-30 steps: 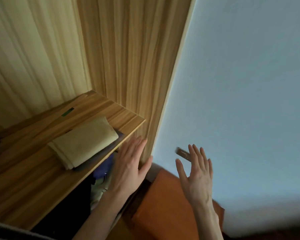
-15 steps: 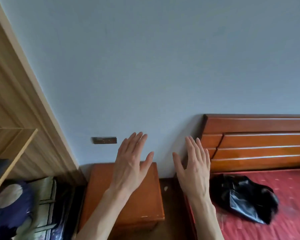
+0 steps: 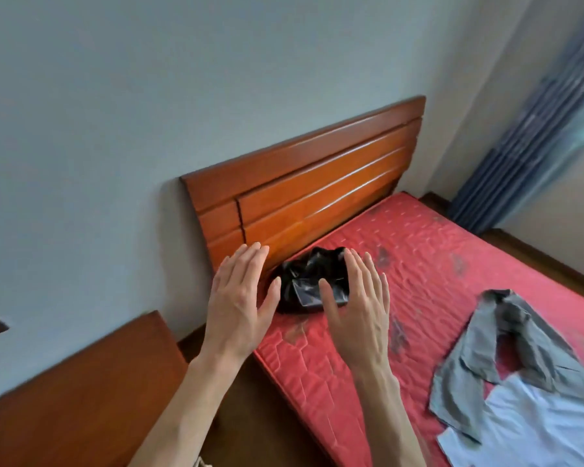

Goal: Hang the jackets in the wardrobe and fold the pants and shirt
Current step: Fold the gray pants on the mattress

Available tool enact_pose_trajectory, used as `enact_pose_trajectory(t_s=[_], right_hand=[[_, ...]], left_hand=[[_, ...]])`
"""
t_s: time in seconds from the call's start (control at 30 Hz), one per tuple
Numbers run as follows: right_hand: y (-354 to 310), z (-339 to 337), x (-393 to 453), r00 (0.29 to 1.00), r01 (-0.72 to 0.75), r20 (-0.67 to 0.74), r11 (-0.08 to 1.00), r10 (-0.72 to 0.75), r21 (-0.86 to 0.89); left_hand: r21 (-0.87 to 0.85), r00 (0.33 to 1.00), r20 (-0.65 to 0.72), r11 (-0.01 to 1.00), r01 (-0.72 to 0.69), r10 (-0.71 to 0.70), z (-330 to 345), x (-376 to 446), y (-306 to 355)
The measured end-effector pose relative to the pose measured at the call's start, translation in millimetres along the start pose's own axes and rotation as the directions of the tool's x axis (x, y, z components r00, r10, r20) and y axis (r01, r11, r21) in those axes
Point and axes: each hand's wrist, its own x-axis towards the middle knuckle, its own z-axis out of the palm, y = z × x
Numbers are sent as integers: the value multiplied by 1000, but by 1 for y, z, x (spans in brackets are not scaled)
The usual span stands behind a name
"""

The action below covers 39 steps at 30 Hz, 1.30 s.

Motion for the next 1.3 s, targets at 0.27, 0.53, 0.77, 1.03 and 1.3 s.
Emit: enact_pose_trajectory(t_s=[0.27,0.53,0.77,1.03,1.3], right_hand=[[132,-88,-24,962,-239,-159,966,221,-97],[218,-151,-56,839,-494,-322,862,439,-112],[276,-186,-57,745,-601,-444,790,498,-123],[336,-193,-19,671,-698,-487,697,559,-163],[389,-200,17,652,-733,-487,647,580,-211]], left_hand=[[-169,958,166,964,-206,234,112,18,136],[-305,860,259,882,-359,439,193,22,234],[-384,773,324,822,-420,546,253,43,289],[-432,685,366,767,-475,630,328,99,319],[-472,648,345,722,-506,680,398,150,339]])
